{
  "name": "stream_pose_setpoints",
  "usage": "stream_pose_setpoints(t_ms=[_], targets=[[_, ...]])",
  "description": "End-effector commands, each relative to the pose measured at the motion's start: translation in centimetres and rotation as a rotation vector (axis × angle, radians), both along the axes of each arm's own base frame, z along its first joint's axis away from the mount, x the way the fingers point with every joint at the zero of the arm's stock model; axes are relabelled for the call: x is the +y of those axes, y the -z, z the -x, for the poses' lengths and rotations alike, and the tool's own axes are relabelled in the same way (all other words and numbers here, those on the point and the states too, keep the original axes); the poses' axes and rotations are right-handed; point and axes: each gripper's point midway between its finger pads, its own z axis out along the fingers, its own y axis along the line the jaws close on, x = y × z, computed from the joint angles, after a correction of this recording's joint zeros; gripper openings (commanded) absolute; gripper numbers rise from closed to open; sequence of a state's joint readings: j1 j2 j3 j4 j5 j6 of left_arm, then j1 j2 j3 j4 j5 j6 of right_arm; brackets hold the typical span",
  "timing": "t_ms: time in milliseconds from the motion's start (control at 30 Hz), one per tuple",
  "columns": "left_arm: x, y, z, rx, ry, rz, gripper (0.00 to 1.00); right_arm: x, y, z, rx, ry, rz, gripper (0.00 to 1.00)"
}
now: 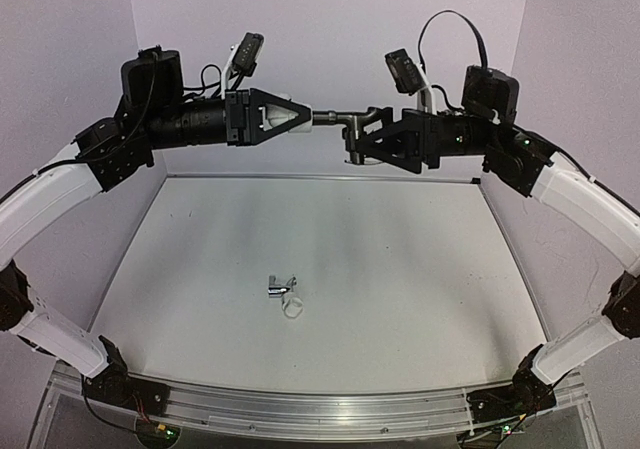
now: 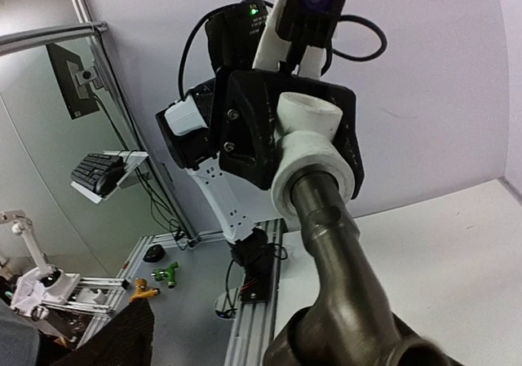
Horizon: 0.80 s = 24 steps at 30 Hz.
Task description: Install the water faucets
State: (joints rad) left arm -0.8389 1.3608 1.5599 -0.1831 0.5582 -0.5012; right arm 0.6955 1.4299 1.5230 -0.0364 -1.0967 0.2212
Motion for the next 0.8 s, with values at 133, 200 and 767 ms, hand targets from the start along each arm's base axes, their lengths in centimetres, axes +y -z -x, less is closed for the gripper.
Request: stream_pose_setpoints(t_ms=[133,200,767], targets=[[2.9,-2.8,-0.1,0.227,-0.083,0.14,0.0,-4.6,-7.9,-1.8,-0.511,0.377,-0.143,0.98],[2.9,-2.2,0.1,0.302,-0.072,0.141,0.0,-5.4,-9.0,-1.5,-0.652,0.424,-0.151,0.98],[0.2,-0.7,2.0,0.777,0.231,0.109,0.0,-7.8,2.4,2.8,-1.711,0.186,0.111,0.98]])
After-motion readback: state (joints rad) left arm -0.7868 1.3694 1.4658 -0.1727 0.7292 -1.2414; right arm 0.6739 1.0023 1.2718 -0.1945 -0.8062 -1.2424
